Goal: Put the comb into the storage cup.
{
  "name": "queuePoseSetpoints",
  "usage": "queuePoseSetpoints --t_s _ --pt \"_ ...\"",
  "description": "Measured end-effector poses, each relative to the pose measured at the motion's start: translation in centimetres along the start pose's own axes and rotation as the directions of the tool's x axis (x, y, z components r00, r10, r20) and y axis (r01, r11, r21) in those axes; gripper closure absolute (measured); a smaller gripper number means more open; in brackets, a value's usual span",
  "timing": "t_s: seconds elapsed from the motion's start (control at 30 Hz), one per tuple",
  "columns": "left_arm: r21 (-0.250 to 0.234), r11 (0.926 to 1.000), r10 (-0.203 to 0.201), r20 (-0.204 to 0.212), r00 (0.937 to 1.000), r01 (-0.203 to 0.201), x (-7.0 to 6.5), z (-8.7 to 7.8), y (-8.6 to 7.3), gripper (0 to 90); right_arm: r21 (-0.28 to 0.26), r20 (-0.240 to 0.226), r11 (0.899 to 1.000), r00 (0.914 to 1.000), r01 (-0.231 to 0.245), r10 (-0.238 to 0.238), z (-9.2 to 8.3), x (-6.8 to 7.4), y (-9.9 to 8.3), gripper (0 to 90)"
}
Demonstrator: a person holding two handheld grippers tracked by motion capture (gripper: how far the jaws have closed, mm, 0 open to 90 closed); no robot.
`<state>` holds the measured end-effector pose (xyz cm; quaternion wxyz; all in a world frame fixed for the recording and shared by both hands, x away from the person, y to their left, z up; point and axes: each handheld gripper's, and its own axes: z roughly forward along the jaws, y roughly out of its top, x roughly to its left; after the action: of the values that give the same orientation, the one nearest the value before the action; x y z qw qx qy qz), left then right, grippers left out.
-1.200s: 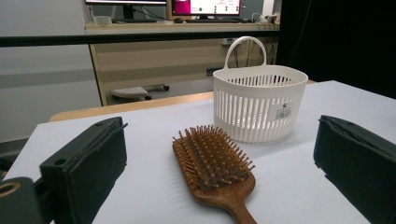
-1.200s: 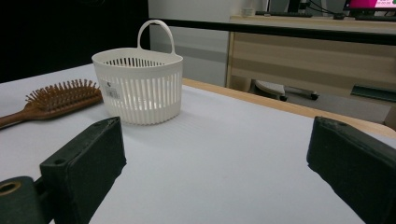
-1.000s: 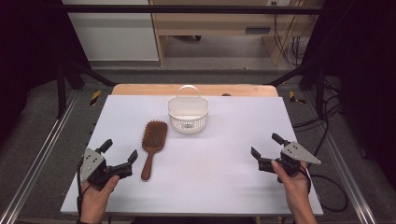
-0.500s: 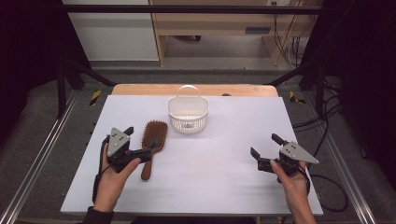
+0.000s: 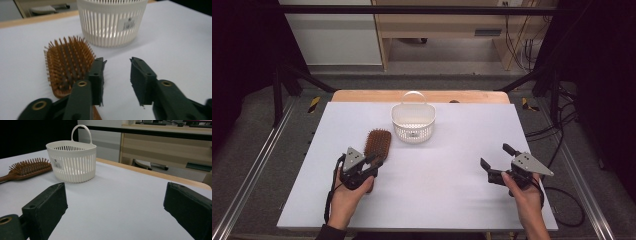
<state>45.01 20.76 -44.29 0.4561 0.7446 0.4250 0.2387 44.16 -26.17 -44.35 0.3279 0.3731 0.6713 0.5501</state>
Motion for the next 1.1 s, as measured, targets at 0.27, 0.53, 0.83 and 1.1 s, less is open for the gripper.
queuePoseSetpoints --t_s 0.27,0.53,0.83,1.1 --pt "0.083 0.9965 0.002 0.037 0.9993 -0.005 0.6 0.6 -0.5 88.2 0.007 -0.003 1.000 1.0000 0.001 -0.001 0.0 0.1 0.0 5.3" --pt "0.140 0.9901 0.009 0.041 0.9991 -0.015 0.5 1.2 -0.9 89.6 0.010 -0.006 1.000 1.0000 0.001 -0.001 0.1 0.1 0.0 5.3" --pt "0.204 0.9789 0.005 0.053 0.9986 -0.015 0.5 1.8 -1.4 89.1 0.011 -0.007 1.000 1.0000 0.000 0.000 0.1 0.1 0.0 5.3" --pt "0.230 0.9732 0.005 0.036 0.9993 -0.013 0.8 2.1 -1.7 89.5 0.015 -0.008 1.000 1.0000 -0.001 0.001 0.1 0.1 -0.1 5.3"
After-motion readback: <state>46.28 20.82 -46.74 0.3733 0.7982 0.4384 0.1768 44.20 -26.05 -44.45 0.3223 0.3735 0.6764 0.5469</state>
